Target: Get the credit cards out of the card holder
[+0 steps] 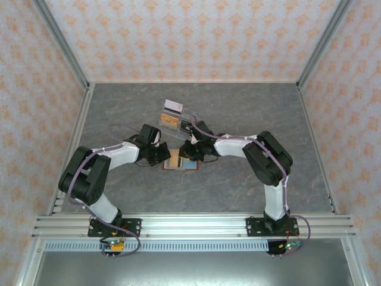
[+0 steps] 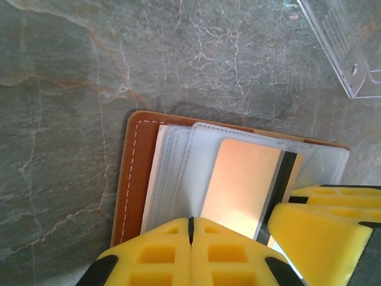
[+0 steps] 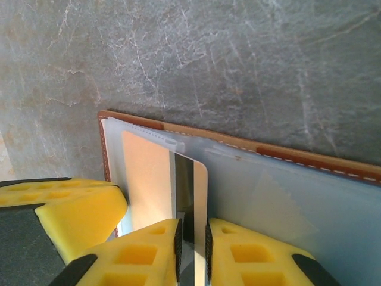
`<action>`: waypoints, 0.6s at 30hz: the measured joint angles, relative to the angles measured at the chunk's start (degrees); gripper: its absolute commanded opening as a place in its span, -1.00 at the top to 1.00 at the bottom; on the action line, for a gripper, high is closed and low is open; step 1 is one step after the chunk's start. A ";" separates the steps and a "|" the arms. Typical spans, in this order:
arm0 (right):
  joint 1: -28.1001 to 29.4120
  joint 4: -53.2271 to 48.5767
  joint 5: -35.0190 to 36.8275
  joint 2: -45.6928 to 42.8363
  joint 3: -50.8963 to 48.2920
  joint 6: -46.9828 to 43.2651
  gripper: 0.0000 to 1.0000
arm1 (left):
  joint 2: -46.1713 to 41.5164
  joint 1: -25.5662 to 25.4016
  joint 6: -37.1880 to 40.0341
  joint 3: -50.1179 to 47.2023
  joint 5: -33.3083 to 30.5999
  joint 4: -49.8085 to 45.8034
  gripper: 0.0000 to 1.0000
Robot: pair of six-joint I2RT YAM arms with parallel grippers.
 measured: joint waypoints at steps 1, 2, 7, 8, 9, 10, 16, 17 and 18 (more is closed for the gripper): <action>0.00 0.20 -0.15 0.02 -0.02 0.00 0.64 | 0.00 0.00 -0.02 0.00 0.00 0.04 0.94; 0.00 0.39 -0.22 0.04 -0.02 0.09 0.67 | 0.00 0.00 -0.09 0.00 0.00 0.04 0.93; 0.00 1.31 -0.13 0.04 -0.39 0.31 0.84 | 0.00 0.00 -0.17 0.00 -0.04 0.11 0.93; 0.00 1.49 -0.09 0.02 -0.59 0.33 0.89 | 0.00 0.00 -0.17 0.00 -0.09 0.09 0.92; -0.02 1.66 0.09 -0.11 -0.81 0.31 0.93 | 0.00 0.00 -0.17 0.00 -0.20 0.09 0.91; -0.04 1.79 0.31 -0.28 -1.07 0.33 0.95 | 0.00 0.00 -0.17 0.00 -0.24 0.11 0.88; -0.55 2.36 2.82 -4.50 -4.92 0.04 0.99 | 0.00 -0.07 -0.42 0.04 -0.90 -0.07 0.62; -0.76 1.97 3.32 -5.53 -5.55 -0.31 1.00 | -0.02 -0.07 -0.55 0.15 -0.90 -0.09 0.56; -0.94 1.57 3.89 -6.43 -5.99 -0.63 1.00 | -0.02 -0.15 -0.74 0.17 -0.92 -0.07 0.50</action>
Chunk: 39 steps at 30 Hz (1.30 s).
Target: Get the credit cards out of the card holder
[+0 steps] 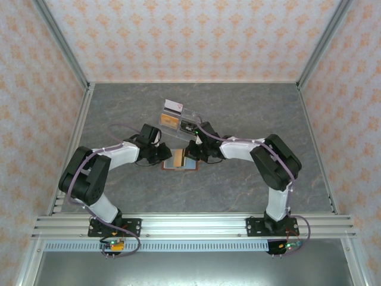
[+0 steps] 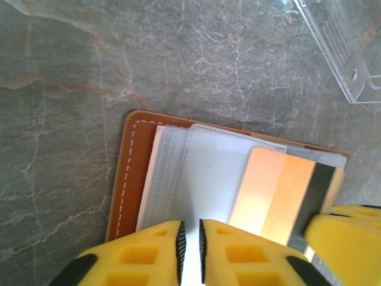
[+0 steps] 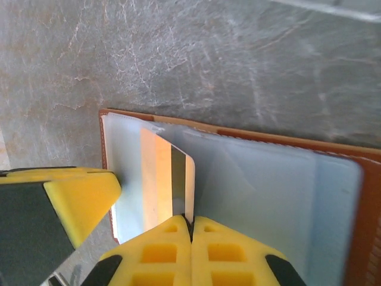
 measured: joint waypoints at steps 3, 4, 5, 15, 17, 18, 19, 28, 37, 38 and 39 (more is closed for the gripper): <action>-0.42 -1.62 1.88 -3.61 -1.27 -1.70 1.00 | -0.61 -0.22 -0.44 0.17 0.02 -0.07 0.27; -0.52 -2.36 2.64 -4.96 -1.60 -2.56 1.00 | -1.05 -0.22 -0.28 0.22 0.02 -0.42 0.21; -0.70 -3.02 3.21 -6.29 -1.81 -3.37 1.00 | -1.46 -0.20 -0.26 0.28 -0.07 -0.94 0.14; -5.01 -5.07 -1.90 -17.79 -2.27 -15.02 1.00 | -8.72 0.31 -2.05 2.27 5.42 2.54 -0.53; -6.78 -4.48 -5.75 -19.54 -2.27 -16.46 1.00 | -9.44 0.31 -3.54 2.34 7.80 6.47 -0.60; -7.56 -4.07 -7.50 -20.09 -2.27 -16.83 1.00 | -9.53 0.31 -4.26 2.36 8.85 8.41 -0.61; -8.39 -3.65 -9.55 -20.52 -2.27 -17.16 1.00 | -9.53 0.26 -5.33 2.36 10.01 10.69 -0.61; -13.88 -1.27 -24.30 -20.79 -1.01 -16.15 1.00 | -9.53 -1.40 -14.49 3.96 16.17 26.69 -0.45; -17.99 1.84 -31.87 -20.59 0.52 -12.85 1.00 | -7.45 -5.09 -16.98 9.35 15.89 30.58 0.30; -18.36 2.23 -32.33 -20.59 0.55 -12.44 1.00 | -6.80 -5.25 -17.29 9.44 15.72 31.47 0.37; -18.64 2.56 -32.61 -20.59 0.55 -11.98 1.00 | -6.23 -5.35 -17.59 9.44 15.65 32.15 0.45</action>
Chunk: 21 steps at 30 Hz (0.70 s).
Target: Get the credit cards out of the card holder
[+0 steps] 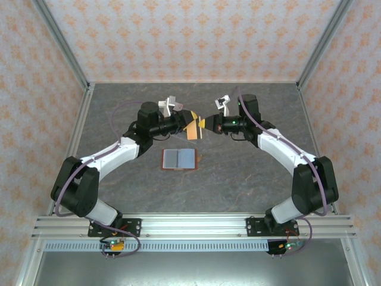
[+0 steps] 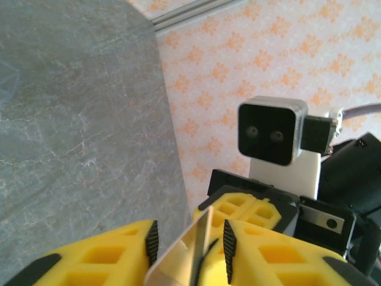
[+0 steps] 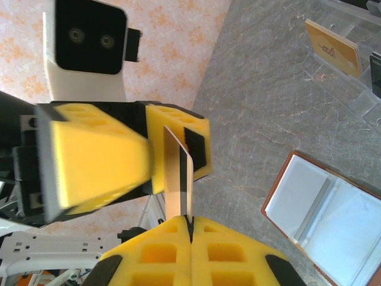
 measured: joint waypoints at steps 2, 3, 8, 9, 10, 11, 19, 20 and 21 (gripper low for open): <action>-0.26 0.61 -0.17 0.02 0.00 1.16 1.00 | 0.87 -0.13 -0.63 0.00 -0.02 1.07 0.56; -0.31 0.92 -0.15 0.07 0.00 1.81 1.00 | 1.03 -0.13 -0.72 -0.02 -0.02 1.49 0.60; -0.42 2.49 -0.15 0.35 -0.20 4.39 1.00 | 0.83 -0.13 -0.68 0.02 0.00 3.39 0.94; -0.42 2.62 -0.15 0.35 -0.26 4.48 0.95 | 0.50 -0.13 -0.59 -0.07 -0.07 3.39 1.00; -0.39 2.69 -0.20 0.33 -0.33 4.48 0.77 | 0.02 -0.13 -0.39 -0.26 -0.22 3.17 1.00; -0.37 2.71 -0.17 0.15 -0.37 4.66 0.53 | -0.57 -0.17 -0.59 -0.57 -0.48 3.02 1.00; 1.22 7.52 1.09 -4.52 -5.95 10.64 0.00 | -6.12 -0.87 -0.81 -1.97 -3.39 1.68 1.00; 1.90 8.31 1.42 -4.96 -6.34 11.58 0.01 | -6.78 -0.87 -0.96 -2.34 -4.22 1.70 1.00; 2.56 9.07 1.62 -5.16 -6.64 12.57 0.01 | -7.32 -0.87 -1.27 -2.64 -4.94 1.70 1.00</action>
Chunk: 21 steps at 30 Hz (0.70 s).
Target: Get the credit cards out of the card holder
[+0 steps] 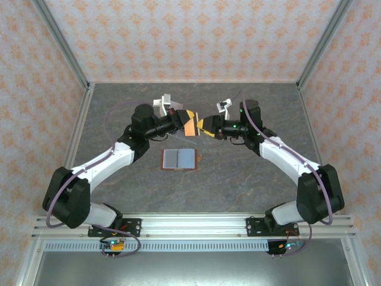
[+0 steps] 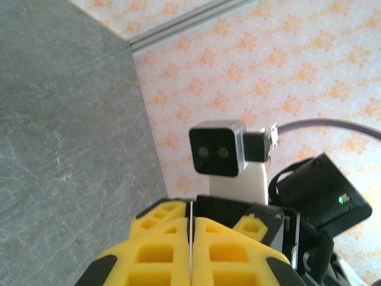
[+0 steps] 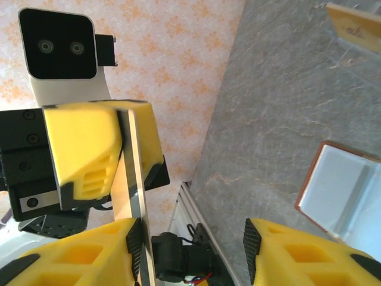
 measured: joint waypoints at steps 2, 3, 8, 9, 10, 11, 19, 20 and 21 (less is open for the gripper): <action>1.64 2.82 0.55 -0.04 -0.98 2.69 0.07 | -1.09 0.00 -0.55 -0.74 -1.60 0.02 1.00; 2.21 3.93 0.83 -0.04 -1.36 3.72 0.11 | -1.57 0.00 -0.81 -1.18 -2.34 0.02 1.00; 4.33 10.19 3.43 -0.02 -1.84 9.75 0.44 | -3.30 0.00 -1.68 -1.92 -5.99 -0.28 1.00; 4.35 11.34 3.89 -0.02 -1.88 10.45 0.50 | -3.54 0.00 -1.84 -1.92 -6.60 -0.28 1.00; 4.33 12.59 4.42 -0.02 -1.92 11.45 0.56 | -3.87 0.00 -2.01 -1.92 -7.13 -0.33 1.00; 4.33 13.62 4.90 -0.02 -1.95 12.11 0.65 | -4.13 0.00 -2.12 -1.92 -7.61 -0.48 1.00; 4.46 14.12 7.32 -0.09 -1.97 11.52 1.00 | -4.39 0.68 -2.69 -2.05 -9.73 -2.49 0.38; 4.52 13.16 7.76 -0.15 -1.86 10.47 1.00 | -4.39 0.98 -2.54 -2.23 -9.77 -2.97 0.20; 4.50 11.85 8.46 -0.20 -1.73 9.18 1.00 | -4.44 1.60 -2.64 -2.45 -9.90 -3.72 0.09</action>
